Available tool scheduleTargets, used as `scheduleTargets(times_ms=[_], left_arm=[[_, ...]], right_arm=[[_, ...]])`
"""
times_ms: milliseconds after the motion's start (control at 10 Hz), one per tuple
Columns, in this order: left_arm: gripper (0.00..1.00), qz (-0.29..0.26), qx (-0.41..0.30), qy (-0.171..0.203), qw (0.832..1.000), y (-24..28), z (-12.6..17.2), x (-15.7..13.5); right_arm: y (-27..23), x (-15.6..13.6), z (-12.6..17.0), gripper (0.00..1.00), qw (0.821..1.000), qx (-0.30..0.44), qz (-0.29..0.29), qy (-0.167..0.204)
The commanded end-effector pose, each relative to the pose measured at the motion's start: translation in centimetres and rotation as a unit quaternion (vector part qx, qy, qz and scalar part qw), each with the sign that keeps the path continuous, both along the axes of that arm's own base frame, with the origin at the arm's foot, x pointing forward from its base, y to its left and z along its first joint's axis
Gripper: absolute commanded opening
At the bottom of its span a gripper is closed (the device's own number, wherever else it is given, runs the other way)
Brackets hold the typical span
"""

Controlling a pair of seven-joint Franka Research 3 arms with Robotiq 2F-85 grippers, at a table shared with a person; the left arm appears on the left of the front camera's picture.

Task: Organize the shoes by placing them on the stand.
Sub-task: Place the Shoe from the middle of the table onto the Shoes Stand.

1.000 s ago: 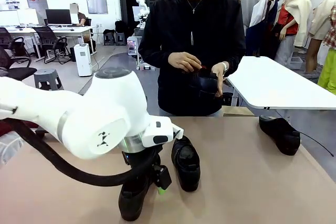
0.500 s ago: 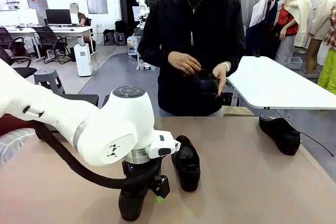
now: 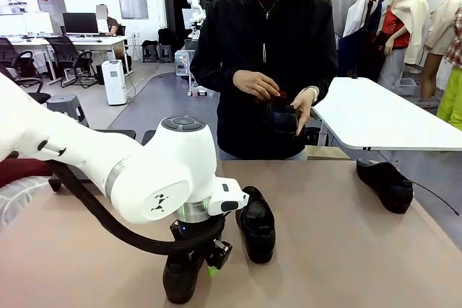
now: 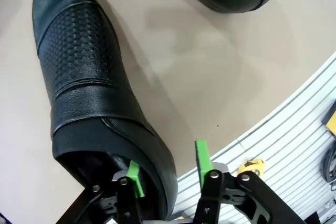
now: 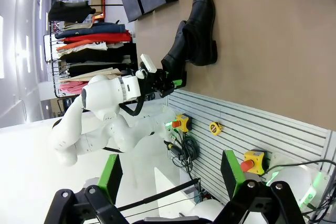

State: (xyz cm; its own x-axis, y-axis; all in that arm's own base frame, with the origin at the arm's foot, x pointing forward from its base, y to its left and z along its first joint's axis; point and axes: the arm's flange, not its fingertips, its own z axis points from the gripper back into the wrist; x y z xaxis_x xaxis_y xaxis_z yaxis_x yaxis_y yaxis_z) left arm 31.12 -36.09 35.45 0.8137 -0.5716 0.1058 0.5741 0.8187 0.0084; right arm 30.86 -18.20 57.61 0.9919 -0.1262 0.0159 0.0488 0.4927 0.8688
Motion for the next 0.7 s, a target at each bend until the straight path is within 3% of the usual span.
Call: scheduleTargets(times_ms=[0,400,600], left_arm=[[0.0,0.014,0.014,-0.007,1.0,-0.6,0.1,0.2],[0.0,0.014,0.015,-0.01,1.0,-0.3,0.4,0.0],[0.0,0.02,0.009,-0.021,1.0,0.9,2.2,-0.6]], right_arm=[[0.1,0.0,0.6,1.0,1.0,0.009,-0.003,0.005],[0.1,0.0,0.6,1.0,1.0,0.009,-0.003,0.005],[0.1,0.0,0.6,1.0,1.0,0.009,-0.003,0.005]])
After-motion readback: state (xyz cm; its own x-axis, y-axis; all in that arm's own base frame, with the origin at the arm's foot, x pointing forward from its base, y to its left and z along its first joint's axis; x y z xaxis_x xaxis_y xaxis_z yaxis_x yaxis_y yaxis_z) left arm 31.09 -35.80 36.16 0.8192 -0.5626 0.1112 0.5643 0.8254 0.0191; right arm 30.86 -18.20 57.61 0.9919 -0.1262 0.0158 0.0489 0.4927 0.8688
